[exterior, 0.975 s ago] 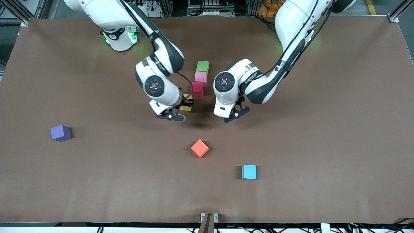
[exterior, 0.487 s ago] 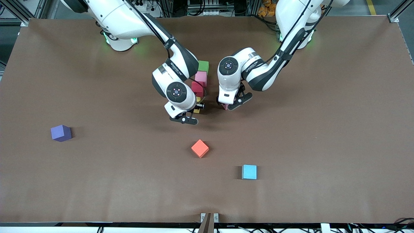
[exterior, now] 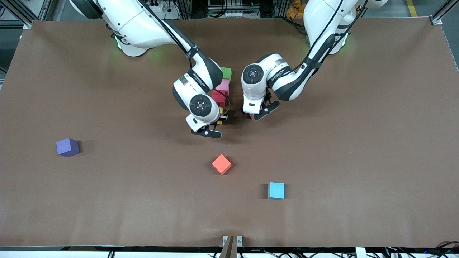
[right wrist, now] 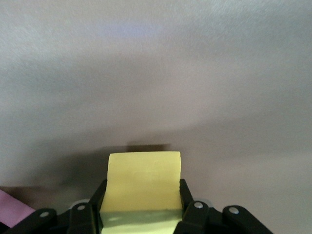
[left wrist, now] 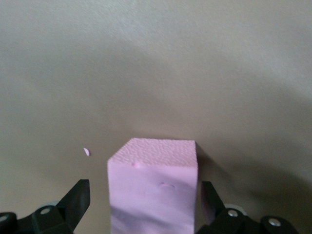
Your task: Arrange blocks into number 1
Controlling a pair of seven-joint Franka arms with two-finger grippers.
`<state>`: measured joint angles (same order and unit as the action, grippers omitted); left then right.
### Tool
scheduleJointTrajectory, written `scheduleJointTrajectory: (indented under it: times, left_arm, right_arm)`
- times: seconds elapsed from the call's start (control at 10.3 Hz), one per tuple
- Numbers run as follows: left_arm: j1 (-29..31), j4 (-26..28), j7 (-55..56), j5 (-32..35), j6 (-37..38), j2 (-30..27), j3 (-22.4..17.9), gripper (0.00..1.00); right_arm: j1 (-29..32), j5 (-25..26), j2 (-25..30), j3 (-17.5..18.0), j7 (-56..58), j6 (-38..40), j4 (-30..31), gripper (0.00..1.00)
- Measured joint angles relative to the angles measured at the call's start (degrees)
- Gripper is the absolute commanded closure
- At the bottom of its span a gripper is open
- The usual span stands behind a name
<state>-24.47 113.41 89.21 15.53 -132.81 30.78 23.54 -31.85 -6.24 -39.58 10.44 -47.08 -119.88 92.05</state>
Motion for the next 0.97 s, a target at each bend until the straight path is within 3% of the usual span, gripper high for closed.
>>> scheduleJointTrajectory:
  times: [0.1, 0.19, 0.29, 0.97]
  left_arm:
    - [-0.05, 0.0, 0.08, -0.01, -0.26, 0.1, 0.2, 0.06]
    - [-0.13, 0.0, 0.1, -0.01, -0.33, 0.12, 0.34, 0.77]
    - [-0.2, 0.0, 0.11, -0.02, -0.35, 0.18, 0.46, 1.0]
    - [-0.2, -0.66, -0.54, -0.02, -0.78, 0.73, 0.54, 1.0]
  right_arm:
    - [-0.25, 0.0, -0.25, 0.0, -0.33, 0.0, 0.0, 1.0]
    - [-0.44, 0.0, -0.3, 0.0, -0.72, 0.0, 0.0, 1.0]
    - [-0.63, 0.0, -0.3, 0.0, -0.94, 0.0, 0.0, 1.0]
    - [-1.42, 0.0, -1.02, 0.08, -1.35, 0.14, 0.01, 1.0]
